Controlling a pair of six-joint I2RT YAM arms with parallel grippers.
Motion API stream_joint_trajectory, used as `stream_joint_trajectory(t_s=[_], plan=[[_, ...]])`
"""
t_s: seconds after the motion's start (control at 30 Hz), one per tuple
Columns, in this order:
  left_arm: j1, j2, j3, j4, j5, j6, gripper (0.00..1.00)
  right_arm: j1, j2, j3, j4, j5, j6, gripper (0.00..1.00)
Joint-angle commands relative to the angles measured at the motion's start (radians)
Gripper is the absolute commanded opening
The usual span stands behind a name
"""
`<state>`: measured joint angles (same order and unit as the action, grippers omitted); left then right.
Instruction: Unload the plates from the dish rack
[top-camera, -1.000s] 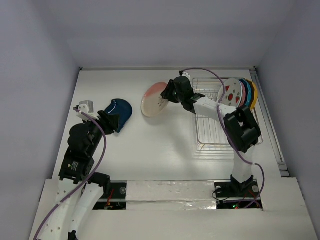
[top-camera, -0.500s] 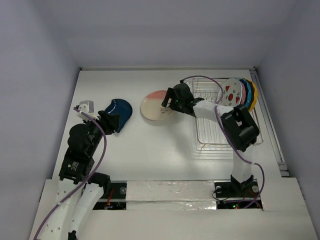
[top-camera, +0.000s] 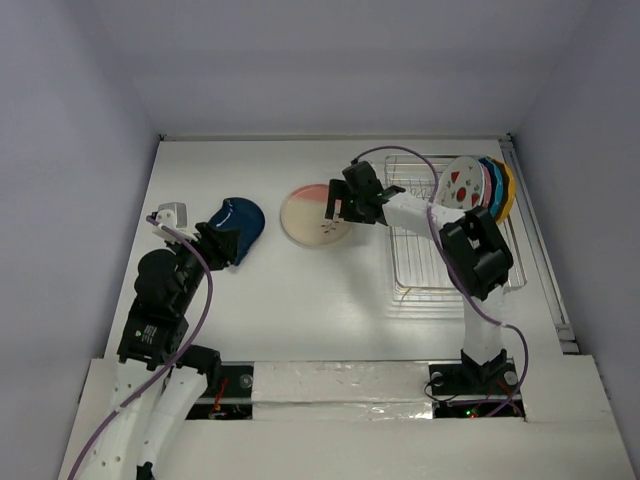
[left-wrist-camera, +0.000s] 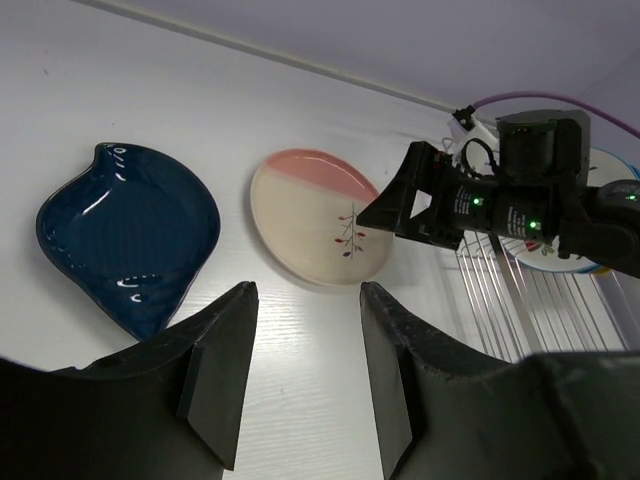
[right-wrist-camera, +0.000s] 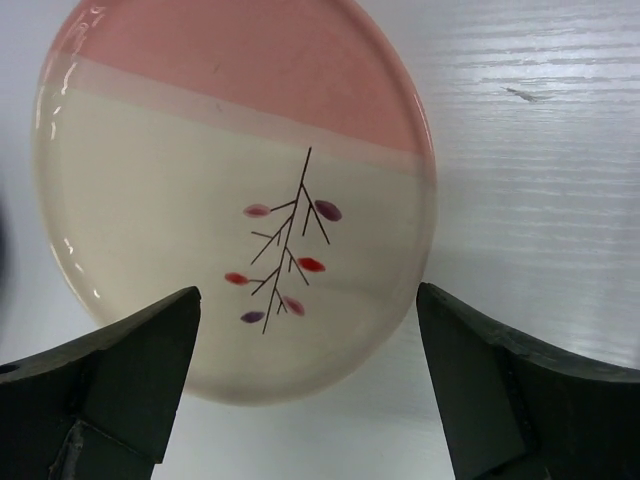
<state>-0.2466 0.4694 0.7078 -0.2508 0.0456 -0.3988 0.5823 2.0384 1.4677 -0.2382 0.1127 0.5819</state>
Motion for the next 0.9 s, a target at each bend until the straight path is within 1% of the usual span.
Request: stream_joint_trajectory(t_s=[0.0, 0.03, 0.07, 0.1, 0.13, 0.17, 0.2, 0.23, 0.27, 0.3, 0.33, 0.37, 0.4, 0.47, 0.5, 0.57, 0.6, 0.7, 0.87], plan=[[0.004, -0.008, -0.01, 0.048, 0.011, 0.009, 0.42, 0.007, -0.142, 0.056, -0.041, 0.034, -0.082, 0.94], [0.004, -0.006, -0.01, 0.048, 0.01, 0.011, 0.42, 0.007, -0.17, 0.056, -0.049, 0.056, -0.092, 0.91], [0.004, -0.006, -0.01, 0.048, 0.008, 0.009, 0.42, 0.007, -0.206, 0.031, -0.05, 0.108, -0.109, 0.86], [0.004, -0.006, -0.01, 0.047, 0.008, 0.011, 0.42, 0.007, -0.301, 0.004, -0.024, 0.142, -0.116, 0.77], [0.004, -0.008, -0.008, 0.047, 0.005, 0.011, 0.42, 0.007, -0.357, -0.029, -0.012, 0.184, -0.125, 0.38], [0.004, -0.008, -0.01, 0.045, 0.005, 0.012, 0.42, -0.005, -0.407, -0.084, -0.007, 0.288, -0.143, 0.18], [0.004, -0.006, -0.01, 0.047, 0.005, 0.011, 0.42, -0.018, -0.455, -0.104, -0.027, 0.339, -0.148, 0.0], [0.004, -0.008, -0.01, 0.045, 0.007, 0.011, 0.42, -0.035, -0.537, -0.122, -0.042, 0.385, -0.154, 0.0], [0.004, -0.009, -0.008, 0.045, 0.007, 0.012, 0.42, -0.08, -0.579, -0.142, -0.055, 0.448, -0.168, 0.0], [0.004, -0.009, -0.008, 0.045, 0.008, 0.011, 0.42, -0.11, -0.619, -0.186, -0.071, 0.47, -0.172, 0.0], [0.004, -0.011, -0.008, 0.045, 0.008, 0.011, 0.42, -0.14, -0.659, -0.213, -0.078, 0.482, -0.174, 0.0], [0.004, -0.009, -0.008, 0.045, 0.01, 0.012, 0.42, -0.204, -0.735, -0.239, -0.079, 0.484, -0.177, 0.0], [0.004, -0.011, -0.008, 0.047, 0.01, 0.011, 0.42, -0.237, -0.773, -0.289, -0.078, 0.481, -0.175, 0.0], [0.004, -0.011, -0.01, 0.045, 0.01, 0.011, 0.42, -0.295, -0.855, -0.334, -0.064, 0.464, -0.178, 0.0], [0.004, -0.009, -0.01, 0.047, 0.008, 0.012, 0.42, -0.346, -0.871, -0.364, -0.055, 0.458, -0.179, 0.01], [0.004, -0.006, -0.01, 0.045, 0.01, 0.011, 0.42, -0.389, -0.885, -0.375, -0.055, 0.426, -0.18, 0.06], [0.004, -0.005, -0.008, 0.045, 0.008, 0.011, 0.42, -0.412, -0.874, -0.376, -0.061, 0.421, -0.182, 0.14], [0.004, -0.003, -0.008, 0.045, 0.007, 0.012, 0.42, -0.424, -0.825, -0.353, -0.099, 0.43, -0.198, 0.25], [0.004, -0.003, -0.008, 0.044, 0.005, 0.012, 0.42, -0.456, -0.787, -0.351, -0.092, 0.447, -0.214, 0.28]])
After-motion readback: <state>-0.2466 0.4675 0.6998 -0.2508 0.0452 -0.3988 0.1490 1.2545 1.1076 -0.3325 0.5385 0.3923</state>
